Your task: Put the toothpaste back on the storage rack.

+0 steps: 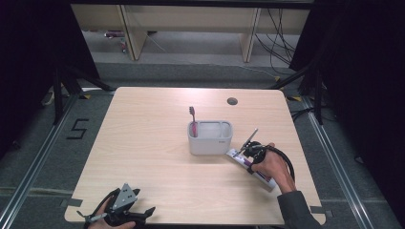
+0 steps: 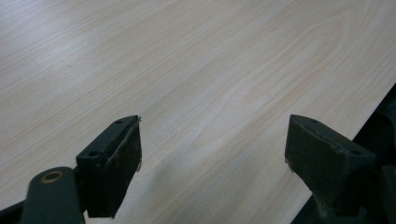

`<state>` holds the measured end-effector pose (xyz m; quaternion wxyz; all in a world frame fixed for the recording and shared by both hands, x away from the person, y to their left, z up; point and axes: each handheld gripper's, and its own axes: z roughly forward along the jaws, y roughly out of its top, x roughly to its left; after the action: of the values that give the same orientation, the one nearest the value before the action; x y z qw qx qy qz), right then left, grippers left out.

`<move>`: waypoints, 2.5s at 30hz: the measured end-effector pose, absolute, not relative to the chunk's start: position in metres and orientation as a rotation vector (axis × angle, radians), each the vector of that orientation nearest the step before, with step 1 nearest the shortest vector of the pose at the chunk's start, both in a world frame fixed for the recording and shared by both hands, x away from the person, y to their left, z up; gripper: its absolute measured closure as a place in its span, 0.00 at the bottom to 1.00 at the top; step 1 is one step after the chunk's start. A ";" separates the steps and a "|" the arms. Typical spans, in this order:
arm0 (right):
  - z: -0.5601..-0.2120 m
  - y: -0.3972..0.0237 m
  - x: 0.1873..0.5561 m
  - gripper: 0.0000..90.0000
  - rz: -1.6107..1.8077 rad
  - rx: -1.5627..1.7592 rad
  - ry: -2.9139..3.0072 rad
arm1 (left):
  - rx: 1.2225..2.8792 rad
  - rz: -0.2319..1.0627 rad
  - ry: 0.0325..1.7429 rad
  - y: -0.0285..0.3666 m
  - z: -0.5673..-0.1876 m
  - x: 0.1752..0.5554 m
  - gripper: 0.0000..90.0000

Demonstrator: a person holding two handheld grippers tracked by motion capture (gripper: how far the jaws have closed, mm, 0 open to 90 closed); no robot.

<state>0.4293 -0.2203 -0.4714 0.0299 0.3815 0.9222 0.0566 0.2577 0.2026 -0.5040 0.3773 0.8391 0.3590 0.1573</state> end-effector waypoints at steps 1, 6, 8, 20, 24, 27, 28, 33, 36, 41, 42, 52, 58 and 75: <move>-0.471 -0.220 0.430 0.83 0.166 1.186 2.846 | 2.145 0.402 0.919 0.203 -0.504 0.258 0.20; -0.472 -0.222 0.433 0.83 0.161 1.143 2.860 | 2.146 0.401 0.918 0.203 -0.504 0.258 0.20; -0.471 -0.220 0.431 0.83 0.158 1.170 2.855 | 2.145 0.401 0.919 0.203 -0.504 0.258 0.20; -0.463 -0.240 0.421 0.84 0.329 1.141 2.828 | 2.152 0.416 0.927 0.202 -0.505 0.259 0.20; -0.448 -0.249 0.417 0.84 0.435 1.172 2.778 | 2.139 0.396 0.930 0.201 -0.505 0.258 0.20; -0.438 -0.258 0.415 0.84 0.528 1.153 2.735 | 2.146 0.396 0.926 0.202 -0.505 0.258 0.20; -0.434 -0.260 0.413 0.84 0.532 1.204 2.713 | 2.146 0.397 0.926 0.202 -0.505 0.258 0.20; -0.424 -0.269 0.408 0.84 0.652 1.252 2.644 | 2.154 0.398 0.914 0.202 -0.505 0.259 0.20; -0.421 -0.271 0.407 0.84 0.742 1.271 2.598 | 2.153 0.397 0.915 0.203 -0.504 0.259 0.20; -0.418 -0.277 0.408 0.84 0.865 1.217 2.504 | 2.129 0.390 0.922 0.202 -0.505 0.259 0.20; -0.415 -0.278 0.407 0.84 0.873 1.223 2.512 | 2.150 0.406 0.919 0.203 -0.505 0.260 0.20; -0.402 -0.274 0.406 0.84 0.999 1.203 2.418 | 2.141 0.397 0.919 0.204 -0.504 0.259 0.20; -0.392 -0.270 0.409 0.84 1.101 1.145 2.362 | 2.137 0.392 0.920 0.204 -0.503 0.259 0.20; -0.374 -0.243 0.418 0.84 1.318 1.074 2.243 | 2.133 0.390 0.917 0.204 -0.503 0.258 0.20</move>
<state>0.4179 -0.2429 -0.3735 0.1629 0.3766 0.7862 0.4621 0.2583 0.2037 -0.5028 0.3835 0.8368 0.3595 0.1531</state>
